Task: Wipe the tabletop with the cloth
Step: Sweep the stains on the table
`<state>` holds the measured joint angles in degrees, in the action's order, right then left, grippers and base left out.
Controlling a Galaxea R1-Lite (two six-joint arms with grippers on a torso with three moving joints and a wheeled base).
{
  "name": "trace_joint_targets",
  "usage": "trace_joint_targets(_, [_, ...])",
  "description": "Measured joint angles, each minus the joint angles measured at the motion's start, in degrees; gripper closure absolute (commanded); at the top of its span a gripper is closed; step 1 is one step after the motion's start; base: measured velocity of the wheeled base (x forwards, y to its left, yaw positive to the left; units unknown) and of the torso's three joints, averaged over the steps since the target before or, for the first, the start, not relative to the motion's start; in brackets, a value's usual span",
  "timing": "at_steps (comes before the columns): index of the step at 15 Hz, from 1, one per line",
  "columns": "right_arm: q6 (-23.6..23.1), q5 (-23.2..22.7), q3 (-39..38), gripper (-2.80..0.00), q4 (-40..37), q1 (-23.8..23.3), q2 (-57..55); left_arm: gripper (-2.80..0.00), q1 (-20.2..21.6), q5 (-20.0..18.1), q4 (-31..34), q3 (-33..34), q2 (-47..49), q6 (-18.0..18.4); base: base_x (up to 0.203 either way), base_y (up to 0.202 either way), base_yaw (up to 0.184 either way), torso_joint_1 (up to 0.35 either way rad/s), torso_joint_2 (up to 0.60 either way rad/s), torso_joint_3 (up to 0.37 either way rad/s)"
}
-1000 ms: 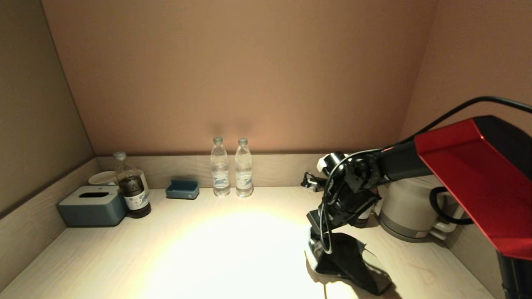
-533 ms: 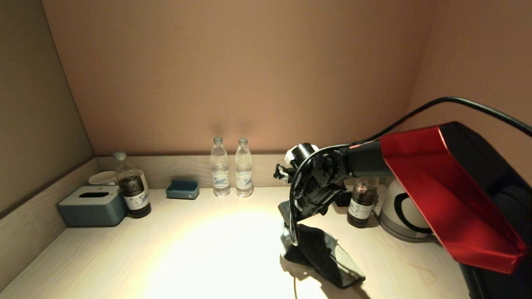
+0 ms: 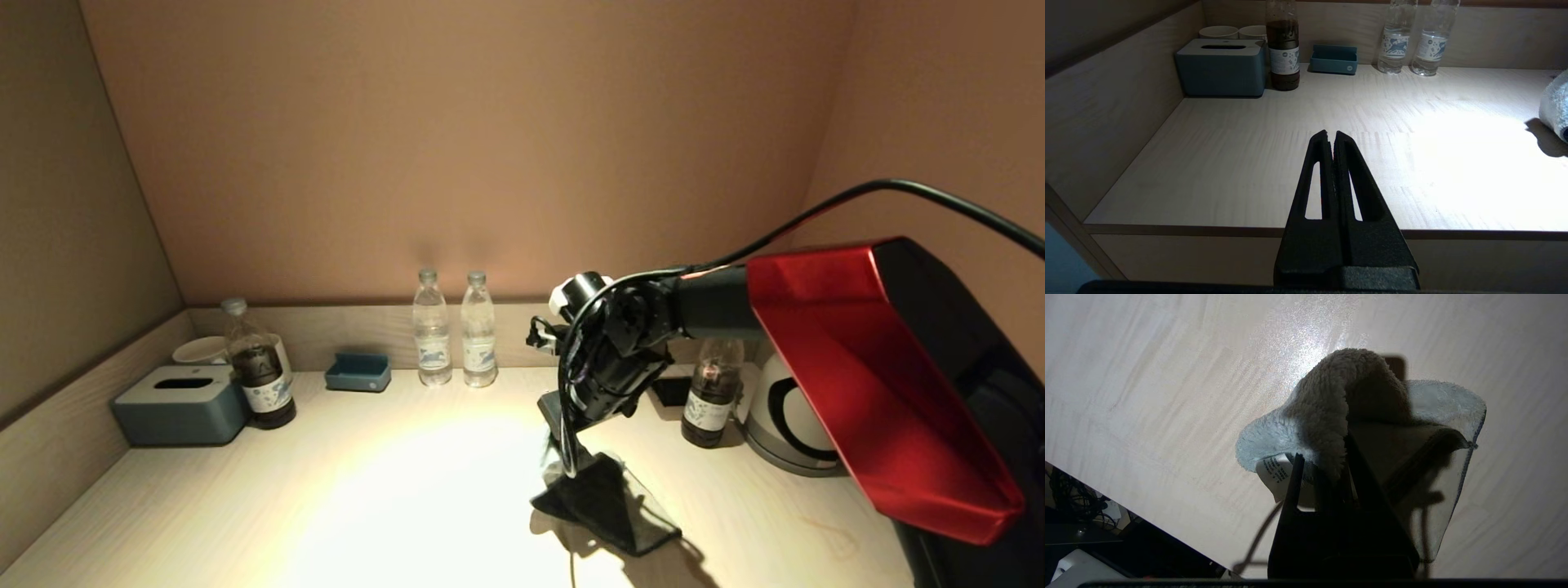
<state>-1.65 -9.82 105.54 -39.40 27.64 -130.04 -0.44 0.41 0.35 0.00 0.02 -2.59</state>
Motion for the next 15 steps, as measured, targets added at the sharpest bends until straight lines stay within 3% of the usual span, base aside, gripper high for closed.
trace_joint_targets(9, [-0.2, 0.6, -7.2, 0.0, -0.6, -6.7, -2.9, 0.0, -0.1, 0.0, 0.0, 0.0, 0.0, 0.0, 0.0, 0.0, 0.0, 0.0, 0.0, 0.0])
trace_joint_targets(14, [-0.3, 0.5, -7.2, 0.0, -0.3, -7.1, -4.4, 0.0, 0.0, 0.0, 0.0, 0.0, 0.0, 0.0, 0.0, 0.0, 0.0, 0.0, 0.0, 0.0])
trace_joint_targets(15, [-0.3, 0.6, -7.1, -2.8, -0.2, -7.1, -4.7, 0.0, 0.0, 0.0, 0.0, 0.0, 0.0, 0.0, 0.0, 0.0, 0.0, 0.0, 0.0, 0.0])
